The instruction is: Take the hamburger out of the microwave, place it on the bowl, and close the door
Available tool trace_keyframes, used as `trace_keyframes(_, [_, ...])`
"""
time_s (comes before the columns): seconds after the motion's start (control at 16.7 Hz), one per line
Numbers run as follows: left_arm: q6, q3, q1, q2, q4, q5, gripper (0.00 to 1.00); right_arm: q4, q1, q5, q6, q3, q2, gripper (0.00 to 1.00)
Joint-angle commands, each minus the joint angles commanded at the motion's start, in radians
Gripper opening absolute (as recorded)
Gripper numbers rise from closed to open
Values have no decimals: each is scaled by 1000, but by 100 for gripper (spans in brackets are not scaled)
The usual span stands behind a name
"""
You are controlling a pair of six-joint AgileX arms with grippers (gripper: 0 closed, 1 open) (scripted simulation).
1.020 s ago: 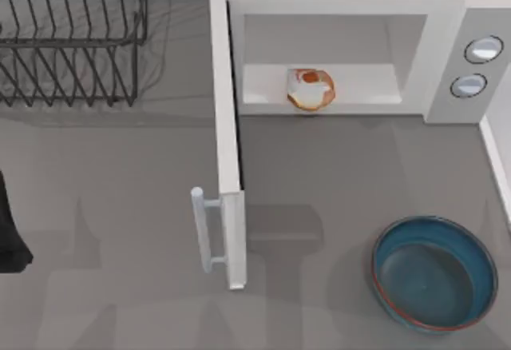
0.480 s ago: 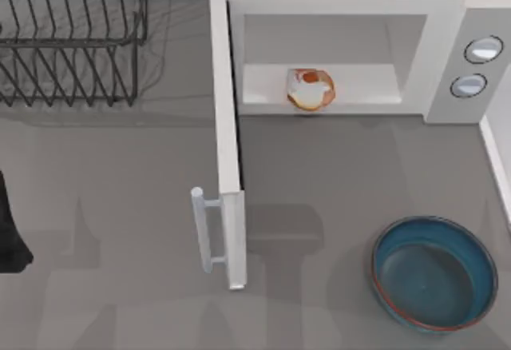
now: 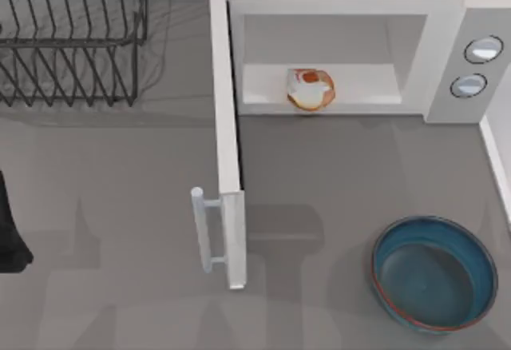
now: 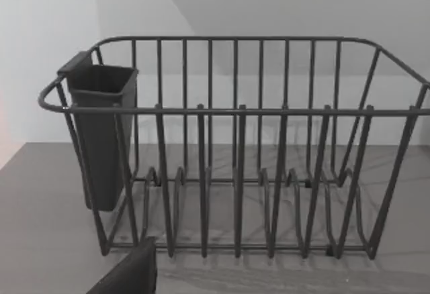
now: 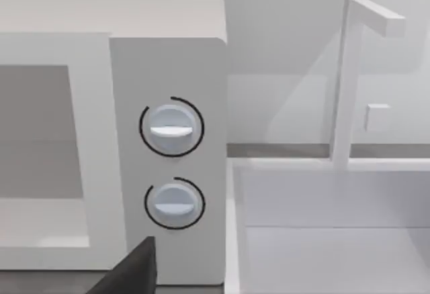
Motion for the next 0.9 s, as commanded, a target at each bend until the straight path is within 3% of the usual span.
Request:
trace_keyframes(0.42, [0,0,0,0,0,0,100,114,85,83,36,159,330,100])
trace_keyframes(0.9, [0,0,0,0,0,0,100,373,277,272,118,522,1082,100])
